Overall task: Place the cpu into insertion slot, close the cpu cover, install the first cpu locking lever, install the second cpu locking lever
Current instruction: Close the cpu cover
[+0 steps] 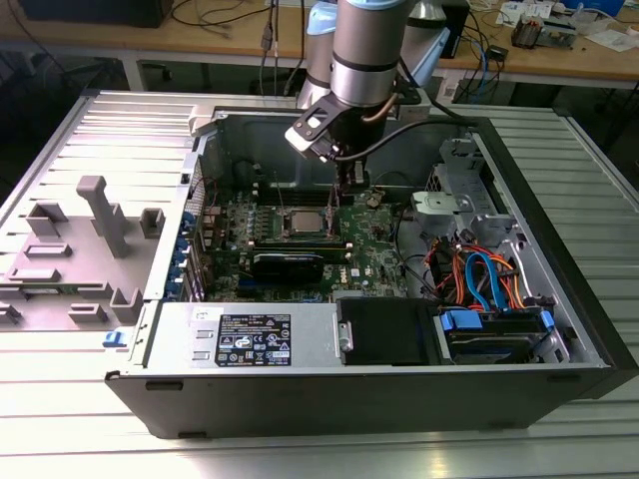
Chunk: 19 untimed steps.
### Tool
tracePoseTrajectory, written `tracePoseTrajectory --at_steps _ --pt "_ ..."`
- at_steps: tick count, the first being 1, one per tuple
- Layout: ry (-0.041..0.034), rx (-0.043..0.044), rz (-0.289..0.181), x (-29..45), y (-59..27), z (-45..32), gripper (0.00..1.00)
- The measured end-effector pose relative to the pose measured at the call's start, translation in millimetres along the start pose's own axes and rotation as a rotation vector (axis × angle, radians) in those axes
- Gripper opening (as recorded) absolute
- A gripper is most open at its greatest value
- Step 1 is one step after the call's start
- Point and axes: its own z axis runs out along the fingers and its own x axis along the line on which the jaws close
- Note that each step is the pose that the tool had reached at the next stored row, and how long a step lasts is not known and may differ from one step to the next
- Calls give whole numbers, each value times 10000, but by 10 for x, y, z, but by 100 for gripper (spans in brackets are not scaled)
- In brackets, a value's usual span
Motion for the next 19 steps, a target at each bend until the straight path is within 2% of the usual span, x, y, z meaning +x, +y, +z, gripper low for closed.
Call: tracePoseTrajectory --at_steps 19 --pt "0 3 0 4 -57 6 11"
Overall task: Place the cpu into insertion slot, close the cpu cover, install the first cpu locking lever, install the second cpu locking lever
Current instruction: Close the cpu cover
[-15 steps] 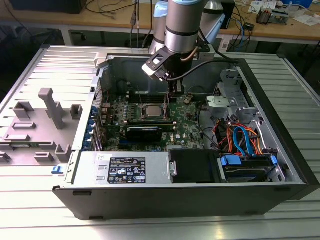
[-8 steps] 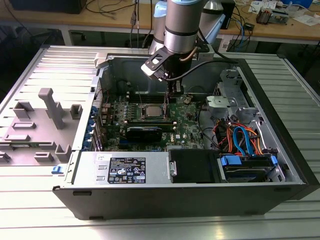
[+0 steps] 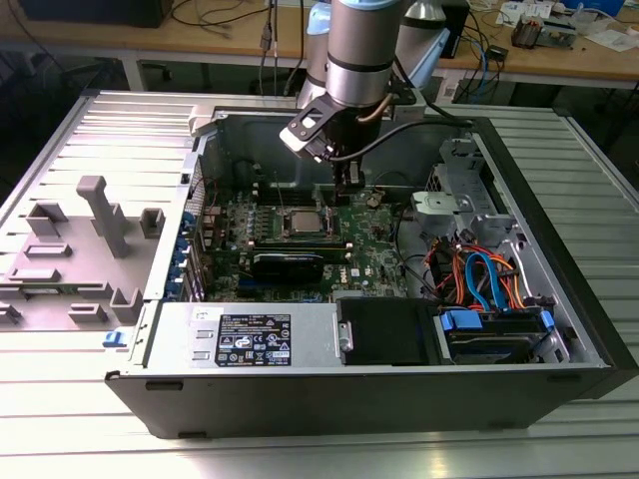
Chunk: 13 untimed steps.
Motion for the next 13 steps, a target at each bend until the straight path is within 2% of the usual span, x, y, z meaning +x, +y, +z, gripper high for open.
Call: tracePoseTrajectory --at_steps 7,9,13 --pt "3 -1 2 1 -9 7 11" --pt "5 -1 -3 4 -48 17 11" --pt "12 -1 -11 17 -211 60 11"
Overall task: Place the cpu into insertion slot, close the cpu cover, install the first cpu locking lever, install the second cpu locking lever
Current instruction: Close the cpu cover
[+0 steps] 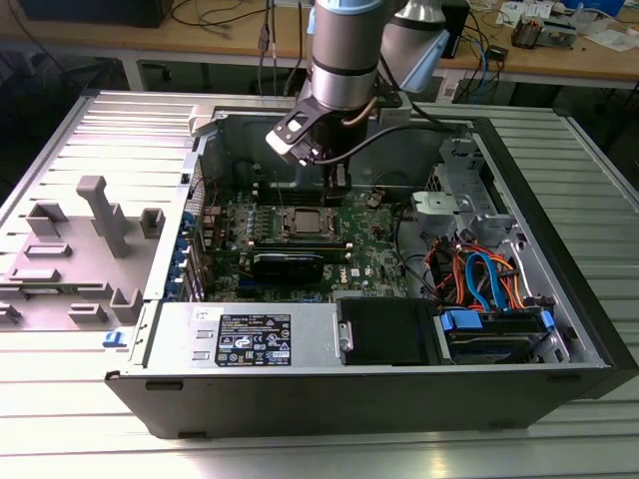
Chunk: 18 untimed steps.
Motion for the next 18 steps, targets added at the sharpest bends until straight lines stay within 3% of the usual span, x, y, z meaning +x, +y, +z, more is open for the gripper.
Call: tracePoseTrajectory --at_steps 8,13,18 --pt "1 0 -2 22 -272 64 11" --pt "1 0 -2 31 -377 106 11" --pt "-1 1 -3 33 -412 162 11"
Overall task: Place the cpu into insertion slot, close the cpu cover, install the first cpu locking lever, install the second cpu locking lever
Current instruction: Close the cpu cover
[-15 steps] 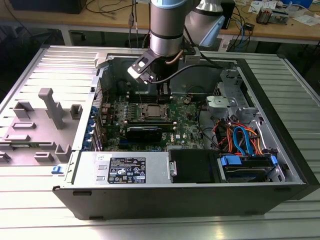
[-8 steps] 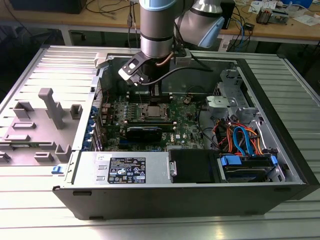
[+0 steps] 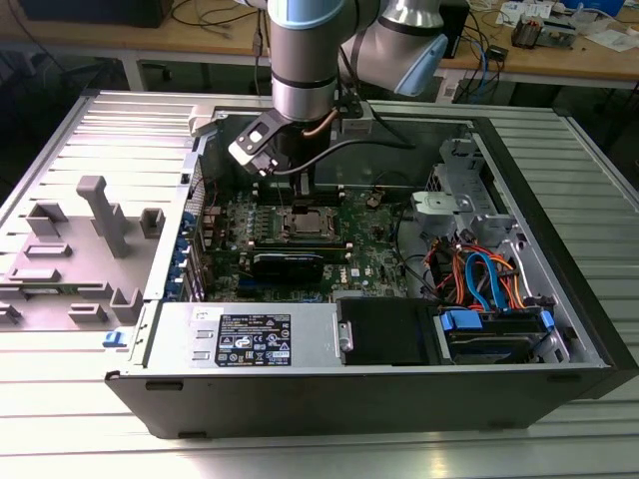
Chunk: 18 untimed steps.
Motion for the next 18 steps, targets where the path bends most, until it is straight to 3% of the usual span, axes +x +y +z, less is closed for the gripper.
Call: tracePoseTrajectory --at_steps 14,15,16,18 --pt "0 0 -9 0 0 1 11" --pt "-1 -19 -8 1 -3 7 11" --pt "-7 -110 -8 2 -22 17 11" --pt "-16 -203 -14 1 -49 28 11"
